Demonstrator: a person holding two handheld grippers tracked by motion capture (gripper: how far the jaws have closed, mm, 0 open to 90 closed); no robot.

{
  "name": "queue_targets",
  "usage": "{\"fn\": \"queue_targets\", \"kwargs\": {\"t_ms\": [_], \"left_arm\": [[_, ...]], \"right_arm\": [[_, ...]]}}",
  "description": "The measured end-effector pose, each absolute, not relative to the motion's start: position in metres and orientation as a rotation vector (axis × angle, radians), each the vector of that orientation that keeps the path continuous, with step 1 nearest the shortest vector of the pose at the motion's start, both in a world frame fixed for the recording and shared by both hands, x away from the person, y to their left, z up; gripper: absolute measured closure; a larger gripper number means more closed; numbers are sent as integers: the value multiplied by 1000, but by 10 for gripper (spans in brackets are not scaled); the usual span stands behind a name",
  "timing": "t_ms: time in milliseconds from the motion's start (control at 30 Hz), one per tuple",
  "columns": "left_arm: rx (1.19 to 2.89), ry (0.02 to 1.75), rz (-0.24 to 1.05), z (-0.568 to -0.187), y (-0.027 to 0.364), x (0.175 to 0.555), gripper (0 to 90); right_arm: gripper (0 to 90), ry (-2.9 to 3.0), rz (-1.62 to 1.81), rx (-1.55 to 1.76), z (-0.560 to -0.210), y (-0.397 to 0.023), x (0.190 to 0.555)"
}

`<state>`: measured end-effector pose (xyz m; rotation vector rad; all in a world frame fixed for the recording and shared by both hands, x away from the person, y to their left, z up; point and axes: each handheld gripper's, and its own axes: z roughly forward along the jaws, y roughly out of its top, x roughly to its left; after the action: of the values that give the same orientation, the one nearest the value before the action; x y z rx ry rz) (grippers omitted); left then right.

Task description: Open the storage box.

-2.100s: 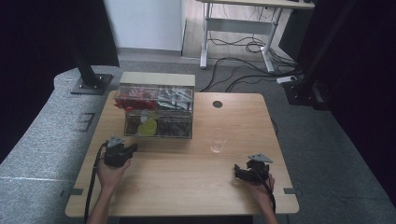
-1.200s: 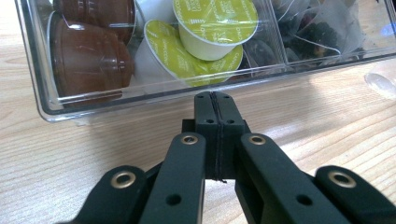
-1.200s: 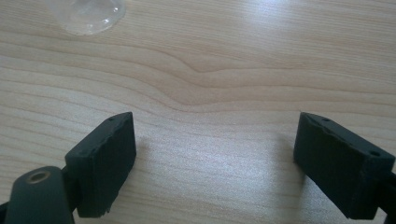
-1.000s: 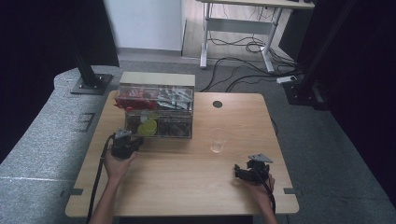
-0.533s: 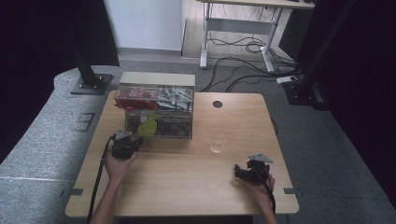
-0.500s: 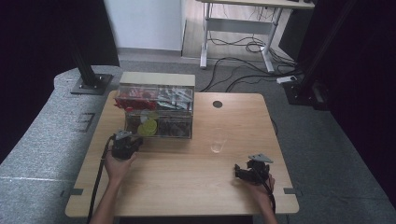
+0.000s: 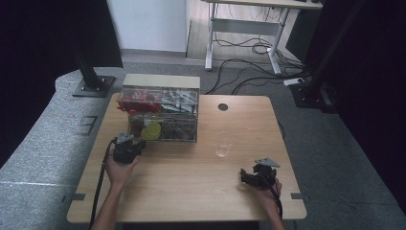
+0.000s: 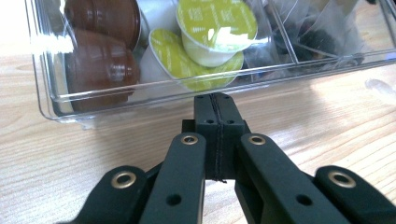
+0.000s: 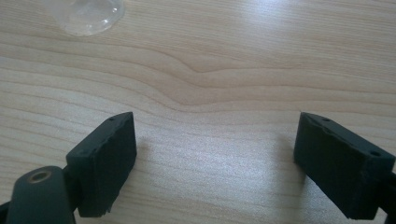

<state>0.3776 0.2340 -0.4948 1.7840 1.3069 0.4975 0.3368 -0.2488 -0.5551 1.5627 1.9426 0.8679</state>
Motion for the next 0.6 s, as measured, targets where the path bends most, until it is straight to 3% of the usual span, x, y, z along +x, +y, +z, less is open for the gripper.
{"fn": "queue_targets", "kwargs": {"t_ms": [600], "left_arm": [[1757,1277,510,-476,234,379,900]], "right_arm": [[132,1934,863,1568,-555,-249,336]]}}
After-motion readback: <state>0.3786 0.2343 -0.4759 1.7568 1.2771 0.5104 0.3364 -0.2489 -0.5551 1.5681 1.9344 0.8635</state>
